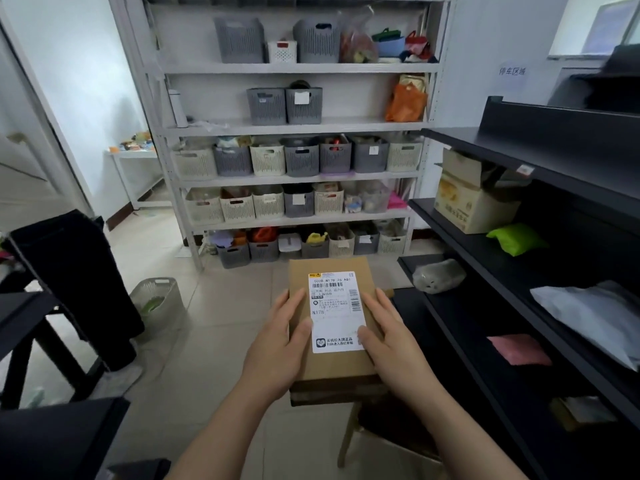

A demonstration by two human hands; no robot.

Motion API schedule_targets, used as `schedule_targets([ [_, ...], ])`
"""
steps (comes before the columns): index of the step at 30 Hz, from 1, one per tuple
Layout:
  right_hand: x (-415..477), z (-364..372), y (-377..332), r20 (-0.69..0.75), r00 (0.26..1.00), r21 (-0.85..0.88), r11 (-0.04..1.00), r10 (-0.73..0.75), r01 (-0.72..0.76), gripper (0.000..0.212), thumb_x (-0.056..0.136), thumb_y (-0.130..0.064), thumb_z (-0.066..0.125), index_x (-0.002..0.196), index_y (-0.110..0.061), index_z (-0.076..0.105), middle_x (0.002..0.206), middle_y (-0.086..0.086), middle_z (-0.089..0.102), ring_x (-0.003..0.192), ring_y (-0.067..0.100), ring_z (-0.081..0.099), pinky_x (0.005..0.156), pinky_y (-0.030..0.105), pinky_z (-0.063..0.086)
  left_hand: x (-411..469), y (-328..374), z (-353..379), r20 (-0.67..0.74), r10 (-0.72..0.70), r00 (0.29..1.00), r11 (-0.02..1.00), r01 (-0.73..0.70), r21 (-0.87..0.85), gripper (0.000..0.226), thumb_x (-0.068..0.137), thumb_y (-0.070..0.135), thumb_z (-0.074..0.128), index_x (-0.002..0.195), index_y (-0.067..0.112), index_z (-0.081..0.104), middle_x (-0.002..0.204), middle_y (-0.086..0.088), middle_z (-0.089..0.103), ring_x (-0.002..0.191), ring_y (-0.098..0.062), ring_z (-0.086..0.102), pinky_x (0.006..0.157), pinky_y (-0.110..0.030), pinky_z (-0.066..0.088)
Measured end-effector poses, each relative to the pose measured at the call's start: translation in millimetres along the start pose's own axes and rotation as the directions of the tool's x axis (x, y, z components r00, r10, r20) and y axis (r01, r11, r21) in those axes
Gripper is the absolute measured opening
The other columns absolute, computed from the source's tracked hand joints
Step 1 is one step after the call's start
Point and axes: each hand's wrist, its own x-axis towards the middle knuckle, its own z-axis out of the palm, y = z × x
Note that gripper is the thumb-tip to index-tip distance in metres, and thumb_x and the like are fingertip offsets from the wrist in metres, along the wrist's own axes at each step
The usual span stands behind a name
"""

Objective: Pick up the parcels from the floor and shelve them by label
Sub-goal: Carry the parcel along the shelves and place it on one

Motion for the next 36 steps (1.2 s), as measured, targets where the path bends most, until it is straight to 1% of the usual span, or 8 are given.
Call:
schedule_targets([
  [5, 70, 36, -13, -0.053, 0.999, 0.021, 1.000, -0.011, 0.013, 0.057, 0.097, -0.014, 0.044, 0.141, -0.044, 0.027, 0.157, -0.015, 0.007, 0.144, 0.002, 0.003, 0.109, 0.022, 0.016, 77, -33, -31, 0.034, 0.046, 0.998, 0.999, -0.046, 0.016, 0.050, 0.098, 0.037, 0.040, 0.146, 0.042, 0.025, 0.156, 0.022, 0.016, 0.135, -0.004, 0.031, 0.098, -0.027, 0.034],
  [8, 101, 49, -11, -0.074, 0.997, 0.021, 1.000, 0.010, -0.009, 0.056, 0.096, -0.013, 0.044, 0.141, -0.044, 0.028, 0.156, -0.015, 0.009, 0.143, 0.001, 0.004, 0.110, 0.022, 0.017, 112, -49, -36, 0.071, 0.056, 0.996, 0.998, -0.057, 0.016, 0.050, 0.098, 0.039, 0.040, 0.145, 0.044, 0.024, 0.156, 0.022, 0.015, 0.135, -0.006, 0.033, 0.102, -0.032, 0.038],
  [13, 143, 53, -4, -0.097, 0.993, -0.004, 0.998, 0.066, -0.066, 0.057, 0.097, -0.013, 0.044, 0.143, -0.040, 0.025, 0.156, -0.014, 0.007, 0.138, -0.005, 0.001, 0.103, 0.016, 0.013, 159, -62, -32, 0.118, 0.068, 0.991, 0.997, -0.071, 0.020, 0.050, 0.098, 0.038, 0.040, 0.146, 0.043, 0.024, 0.156, 0.020, 0.014, 0.139, -0.008, 0.028, 0.108, -0.034, 0.032],
  [16, 173, 50, 6, -0.117, 0.990, -0.002, 0.996, 0.084, -0.085, 0.057, 0.097, -0.013, 0.044, 0.144, -0.038, 0.025, 0.156, -0.016, 0.007, 0.138, -0.004, 0.003, 0.104, 0.017, 0.014, 191, -65, -22, 0.145, 0.077, 0.986, 0.997, -0.077, -0.008, 0.050, 0.099, 0.034, 0.040, 0.146, 0.040, 0.024, 0.157, 0.017, 0.014, 0.140, -0.005, 0.025, 0.108, -0.029, 0.026],
  [19, 204, 42, 19, -0.139, 0.986, -0.011, 0.996, 0.090, -0.092, 0.056, 0.097, -0.013, 0.045, 0.144, -0.037, 0.026, 0.151, -0.021, 0.010, 0.143, 0.003, 0.009, 0.104, 0.017, 0.018, 225, -65, -8, 0.166, 0.081, 0.983, 0.996, -0.076, -0.036, 0.051, 0.099, 0.032, 0.040, 0.147, 0.037, 0.024, 0.157, 0.015, 0.014, 0.136, 0.001, 0.021, 0.107, -0.023, 0.021],
  [24, 262, 11, 38, -0.193, 0.978, -0.038, 0.996, 0.074, -0.083, 0.056, 0.096, -0.013, 0.045, 0.143, -0.038, 0.027, 0.157, -0.014, 0.009, 0.143, 0.002, 0.009, 0.102, 0.016, 0.018, 292, -52, 21, 0.166, 0.132, 0.977, 0.991, -0.123, -0.062, 0.050, 0.099, 0.030, 0.042, 0.146, 0.037, 0.027, 0.157, 0.015, 0.017, 0.129, 0.006, 0.020, 0.106, -0.022, 0.021],
  [29, 314, -23, 52, -0.238, 0.967, -0.047, 0.994, 0.086, -0.100, 0.057, 0.096, -0.014, 0.046, 0.144, -0.038, 0.027, 0.156, -0.016, 0.009, 0.136, -0.006, 0.012, 0.099, 0.014, 0.018, 352, -35, 47, 0.171, 0.159, 0.972, 0.987, -0.155, -0.034, 0.050, 0.099, 0.033, 0.041, 0.147, 0.037, 0.026, 0.158, 0.015, 0.015, 0.141, -0.002, 0.019, 0.105, -0.019, 0.019],
  [36, 367, -46, 77, -0.293, 0.947, -0.088, 0.983, 0.129, -0.161, 0.056, 0.096, -0.016, 0.047, 0.145, -0.035, 0.026, 0.157, -0.016, 0.007, 0.141, 0.003, 0.015, 0.097, 0.014, 0.020, 414, -28, 78, 0.243, 0.180, 0.953, 0.983, -0.167, -0.075, 0.051, 0.099, 0.035, 0.040, 0.147, 0.040, 0.023, 0.158, 0.016, 0.013, 0.140, -0.001, 0.020, 0.110, -0.026, 0.023],
])
